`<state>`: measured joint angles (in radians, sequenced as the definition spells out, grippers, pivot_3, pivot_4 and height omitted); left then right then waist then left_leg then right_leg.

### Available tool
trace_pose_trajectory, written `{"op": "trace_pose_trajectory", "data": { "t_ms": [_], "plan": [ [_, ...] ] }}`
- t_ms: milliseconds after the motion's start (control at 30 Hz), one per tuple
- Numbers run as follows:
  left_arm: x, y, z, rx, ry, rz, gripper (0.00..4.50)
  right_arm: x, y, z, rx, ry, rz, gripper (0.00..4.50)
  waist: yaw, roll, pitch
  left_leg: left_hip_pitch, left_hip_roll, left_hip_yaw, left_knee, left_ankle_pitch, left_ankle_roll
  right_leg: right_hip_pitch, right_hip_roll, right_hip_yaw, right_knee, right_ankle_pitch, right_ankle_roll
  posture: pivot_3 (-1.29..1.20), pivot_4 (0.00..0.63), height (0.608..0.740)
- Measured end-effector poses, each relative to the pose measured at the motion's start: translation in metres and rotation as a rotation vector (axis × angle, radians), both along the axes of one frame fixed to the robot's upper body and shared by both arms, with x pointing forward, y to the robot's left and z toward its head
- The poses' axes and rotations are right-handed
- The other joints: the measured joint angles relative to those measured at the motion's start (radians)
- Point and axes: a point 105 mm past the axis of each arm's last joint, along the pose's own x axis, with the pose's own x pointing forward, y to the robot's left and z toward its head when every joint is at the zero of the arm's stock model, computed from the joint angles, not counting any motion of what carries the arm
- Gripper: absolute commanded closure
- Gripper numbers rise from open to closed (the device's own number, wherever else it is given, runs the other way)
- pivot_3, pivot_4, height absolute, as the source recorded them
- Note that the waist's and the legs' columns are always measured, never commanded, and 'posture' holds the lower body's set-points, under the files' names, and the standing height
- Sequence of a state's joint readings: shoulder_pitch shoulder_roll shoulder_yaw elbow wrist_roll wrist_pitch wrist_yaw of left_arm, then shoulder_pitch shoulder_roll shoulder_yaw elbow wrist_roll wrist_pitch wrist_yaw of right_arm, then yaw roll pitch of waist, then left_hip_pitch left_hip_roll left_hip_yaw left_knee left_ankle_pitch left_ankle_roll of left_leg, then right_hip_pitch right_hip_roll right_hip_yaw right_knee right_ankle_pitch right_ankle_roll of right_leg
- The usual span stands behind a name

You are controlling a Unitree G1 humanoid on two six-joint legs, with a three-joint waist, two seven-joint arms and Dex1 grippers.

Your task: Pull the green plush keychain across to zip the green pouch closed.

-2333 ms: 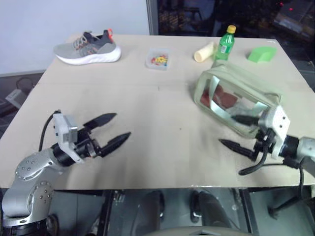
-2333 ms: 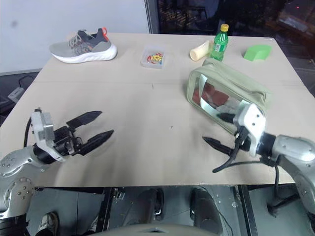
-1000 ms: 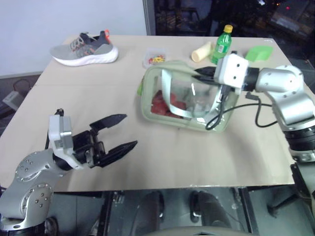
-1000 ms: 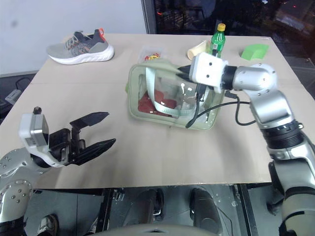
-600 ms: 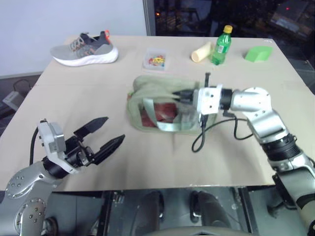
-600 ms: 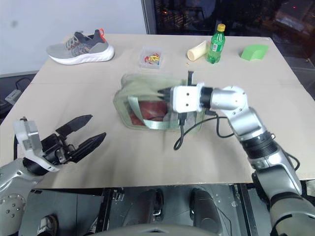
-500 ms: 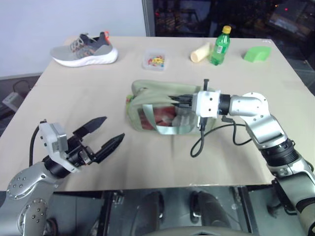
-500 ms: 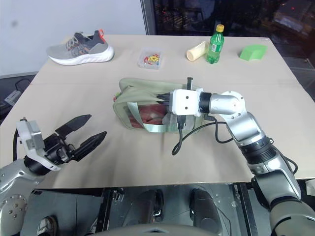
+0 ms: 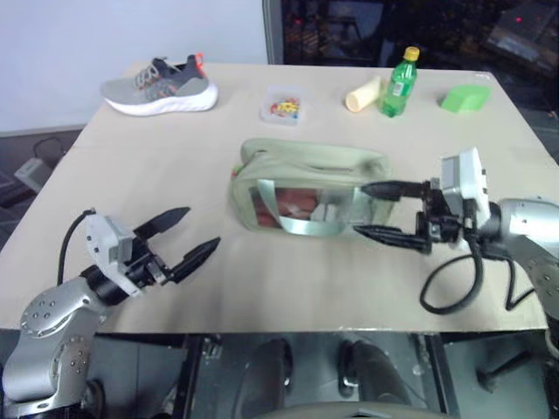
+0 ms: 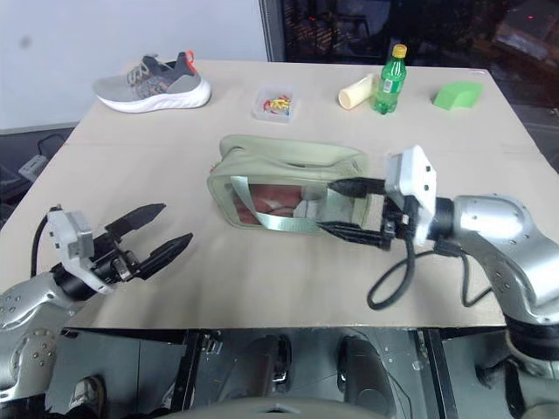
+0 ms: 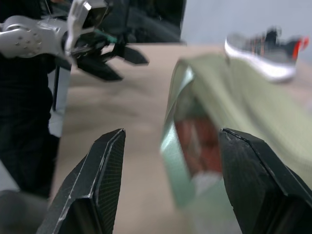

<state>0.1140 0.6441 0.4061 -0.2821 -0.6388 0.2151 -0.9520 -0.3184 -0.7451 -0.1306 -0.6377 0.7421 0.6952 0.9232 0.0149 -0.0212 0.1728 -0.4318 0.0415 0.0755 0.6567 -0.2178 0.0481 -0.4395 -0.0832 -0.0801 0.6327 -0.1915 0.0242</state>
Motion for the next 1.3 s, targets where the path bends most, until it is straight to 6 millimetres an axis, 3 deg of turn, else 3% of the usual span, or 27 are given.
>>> {"op": "trace_pose_trajectory", "data": {
  "t_ms": [100, 200, 367, 533, 700, 933, 1167, 1200, 1300],
  "plan": [
    [0.011, -0.005, -0.001, 0.019, -0.004, -0.017, 0.00, -0.004, 0.000, -0.009, -0.012, 0.014, -0.029, 0.03, 0.000, 0.000, 0.000, 0.000, 0.000, 0.000, 0.000, 0.000, 0.001, 0.000, 0.001, 0.000, 0.000, 0.000, 0.000, 0.00, 0.150, 0.740],
    [0.025, -0.007, -0.002, 0.046, -0.006, -0.020, 0.00, -0.006, 0.007, -0.018, -0.043, -0.010, -0.046, 0.03, -0.003, 0.000, 0.000, 0.000, 0.000, 0.001, 0.000, 0.002, 0.003, 0.000, 0.001, 0.001, 0.001, 0.000, 0.000, 0.00, 0.150, 0.740],
    [0.029, -0.009, -0.009, 0.061, 0.011, -0.036, 0.00, -0.002, 0.014, -0.014, -0.057, -0.096, -0.070, 0.03, -0.002, 0.000, 0.000, 0.000, 0.000, 0.001, 0.000, 0.002, 0.003, 0.000, 0.001, 0.001, 0.000, 0.000, 0.000, 0.00, 0.150, 0.740],
    [0.026, -0.013, -0.014, 0.056, 0.022, -0.069, 0.00, 0.008, 0.038, 0.017, -0.055, -0.279, -0.041, 0.03, -0.003, 0.000, 0.000, 0.000, 0.000, 0.000, 0.000, 0.002, 0.003, -0.001, 0.001, 0.001, 0.001, 0.000, 0.000, 0.00, 0.150, 0.740],
    [0.022, -0.008, -0.010, 0.028, 0.021, -0.063, 0.00, 0.023, 0.050, 0.032, -0.069, -0.338, -0.039, 0.03, -0.001, 0.000, 0.000, -0.001, 0.000, 0.000, 0.000, 0.002, 0.003, -0.001, 0.001, 0.000, 0.000, 0.000, 0.000, 0.00, 0.150, 0.740],
    [0.016, -0.005, -0.006, 0.028, 0.017, -0.059, 0.00, 0.043, 0.059, 0.023, -0.127, -0.306, -0.026, 0.03, -0.001, 0.000, 0.000, -0.002, 0.000, 0.000, 0.000, 0.002, 0.004, -0.001, 0.001, 0.000, 0.000, 0.001, -0.002, 0.00, 0.150, 0.740],
    [0.008, -0.008, -0.005, 0.030, 0.015, -0.074, 0.00, 0.018, 0.065, 0.021, -0.110, -0.182, 0.107, 0.03, -0.002, 0.000, 0.000, -0.001, 0.000, 0.000, 0.000, 0.002, 0.003, -0.001, 0.001, 0.000, 0.001, 0.001, -0.002, 0.00, 0.150, 0.740],
    [0.008, -0.008, -0.005, 0.030, 0.015, -0.073, 0.00, 0.019, 0.065, 0.021, -0.110, -0.181, 0.096, 0.03, -0.002, 0.000, 0.000, -0.001, 0.000, 0.000, 0.000, 0.002, 0.003, -0.001, 0.001, 0.000, 0.001, 0.001, -0.001, 0.00, 0.150, 0.740],
    [0.010, -0.007, -0.003, 0.031, 0.009, -0.066, 0.00, 0.048, 0.063, 0.030, -0.098, -0.206, -0.048, 0.03, -0.005, 0.000, 0.000, -0.001, 0.000, 0.000, 0.002, 0.002, 0.003, -0.001, 0.001, 0.000, 0.003, 0.001, -0.001, 0.00, 0.150, 0.740]
  ]
}}
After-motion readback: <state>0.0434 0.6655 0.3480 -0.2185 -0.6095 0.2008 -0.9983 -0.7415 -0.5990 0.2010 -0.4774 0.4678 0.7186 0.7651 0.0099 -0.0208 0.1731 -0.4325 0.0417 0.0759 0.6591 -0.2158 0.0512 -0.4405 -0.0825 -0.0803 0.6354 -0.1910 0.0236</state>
